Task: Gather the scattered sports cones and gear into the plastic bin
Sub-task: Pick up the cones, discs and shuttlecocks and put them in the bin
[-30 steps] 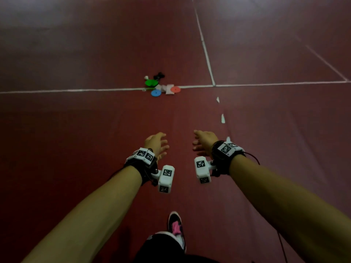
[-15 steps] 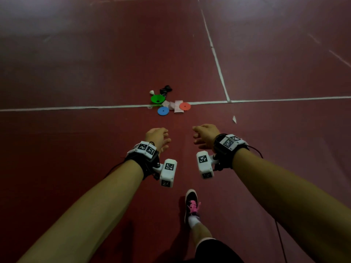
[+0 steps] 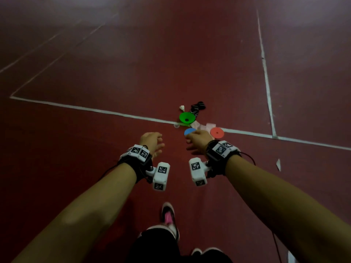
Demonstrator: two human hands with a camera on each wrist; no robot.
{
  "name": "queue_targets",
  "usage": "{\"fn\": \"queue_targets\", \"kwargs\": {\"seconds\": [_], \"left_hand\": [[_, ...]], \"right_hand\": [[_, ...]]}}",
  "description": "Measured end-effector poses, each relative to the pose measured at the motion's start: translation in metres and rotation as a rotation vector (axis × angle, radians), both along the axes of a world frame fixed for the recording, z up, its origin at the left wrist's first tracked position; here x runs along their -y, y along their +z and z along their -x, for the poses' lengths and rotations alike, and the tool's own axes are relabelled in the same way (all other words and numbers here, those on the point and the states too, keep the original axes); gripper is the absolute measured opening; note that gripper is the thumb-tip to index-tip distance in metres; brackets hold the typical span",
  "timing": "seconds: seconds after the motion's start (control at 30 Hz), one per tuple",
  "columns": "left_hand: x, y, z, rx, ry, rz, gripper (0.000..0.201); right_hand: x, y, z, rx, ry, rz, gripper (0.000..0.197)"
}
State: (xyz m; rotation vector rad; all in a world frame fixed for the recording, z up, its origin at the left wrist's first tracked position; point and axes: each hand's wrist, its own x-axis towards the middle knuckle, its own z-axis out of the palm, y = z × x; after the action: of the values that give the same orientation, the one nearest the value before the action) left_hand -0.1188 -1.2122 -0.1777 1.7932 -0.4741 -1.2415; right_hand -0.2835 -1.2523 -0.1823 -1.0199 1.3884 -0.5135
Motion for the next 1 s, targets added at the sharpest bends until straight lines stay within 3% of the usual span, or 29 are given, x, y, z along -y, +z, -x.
{"fn": "queue_targets", "kwargs": {"seconds": [0.2, 0.4, 0.5, 0.57, 0.7, 1.0], "left_hand": [[0.174, -0.034, -0.005, -0.043, -0.140, -0.009, 0.020], [0.352, -0.020, -0.005, -0.095, -0.281, -0.031, 0.010], [0.428, -0.015, 0.007, -0.186, -0.385, -0.059, 0.028], [0.474, -0.019, 0.017, -0.182, -0.424, -0.080, 0.029], [0.563, -0.046, 0.030, -0.112, -0.333, -0.106, 0.010], [0.693, -0.127, 0.008, -0.130, -0.044, -0.163, 0.008]], "right_hand": [[0.162, -0.027, -0.006, -0.098, -0.038, 0.024, 0.013], [0.317, -0.015, 0.012, -0.157, -0.163, 0.038, 0.012], [0.384, -0.013, 0.027, -0.163, -0.220, 0.028, 0.009], [0.428, -0.021, 0.034, -0.177, -0.244, 0.012, 0.008], [0.523, -0.056, 0.037, -0.142, -0.261, -0.068, 0.011], [0.681, -0.151, 0.020, -0.116, -0.075, -0.190, 0.010]]}}
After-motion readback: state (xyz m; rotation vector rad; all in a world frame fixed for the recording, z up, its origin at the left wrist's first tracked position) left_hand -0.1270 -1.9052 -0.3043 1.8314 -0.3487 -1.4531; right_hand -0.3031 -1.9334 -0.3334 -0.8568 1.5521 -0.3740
